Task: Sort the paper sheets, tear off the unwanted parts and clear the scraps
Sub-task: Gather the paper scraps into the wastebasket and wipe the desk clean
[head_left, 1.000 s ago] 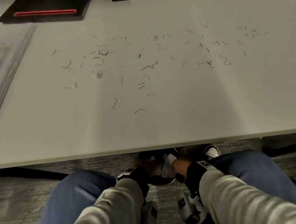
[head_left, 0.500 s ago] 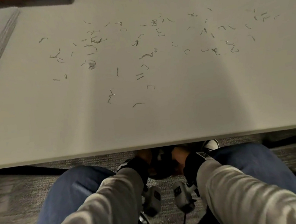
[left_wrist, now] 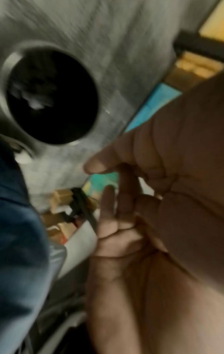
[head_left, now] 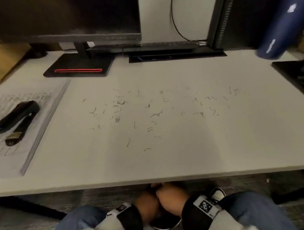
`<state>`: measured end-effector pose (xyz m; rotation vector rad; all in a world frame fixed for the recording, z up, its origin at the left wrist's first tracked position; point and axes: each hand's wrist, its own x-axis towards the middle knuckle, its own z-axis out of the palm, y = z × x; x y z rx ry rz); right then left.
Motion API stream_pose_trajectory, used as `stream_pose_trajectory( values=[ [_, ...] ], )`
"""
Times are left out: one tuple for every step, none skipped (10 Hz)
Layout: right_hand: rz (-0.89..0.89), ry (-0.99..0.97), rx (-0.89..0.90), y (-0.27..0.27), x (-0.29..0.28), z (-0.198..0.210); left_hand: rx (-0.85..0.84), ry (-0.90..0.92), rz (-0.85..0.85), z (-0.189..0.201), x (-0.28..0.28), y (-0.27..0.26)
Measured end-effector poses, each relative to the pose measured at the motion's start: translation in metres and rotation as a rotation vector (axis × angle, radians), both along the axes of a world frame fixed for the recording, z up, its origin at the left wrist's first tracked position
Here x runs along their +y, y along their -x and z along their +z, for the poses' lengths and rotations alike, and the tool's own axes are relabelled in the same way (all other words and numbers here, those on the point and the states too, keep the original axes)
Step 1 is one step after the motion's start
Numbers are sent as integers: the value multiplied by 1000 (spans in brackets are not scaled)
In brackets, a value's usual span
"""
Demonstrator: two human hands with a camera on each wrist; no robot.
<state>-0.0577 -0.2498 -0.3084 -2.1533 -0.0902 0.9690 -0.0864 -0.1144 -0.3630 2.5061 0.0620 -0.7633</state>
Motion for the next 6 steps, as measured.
stream_pose_trajectory(
  values=[
    [181,-147,-55,27,-13,50,-27,-40,-96,48,17,22],
    [429,-181,-12,45,-36,128,72,44,-47,98,31,47],
    [397,-241,68,37,-78,191,116,375,-187,225,52,64],
    [243,-245,-140,16,-116,223,-5,494,-46,280,81,41],
    [26,-127,-404,-28,-146,230,-298,301,139,299,98,-7],
    [-28,168,-624,-81,-169,226,-481,-97,203,291,120,-71]
  ],
)
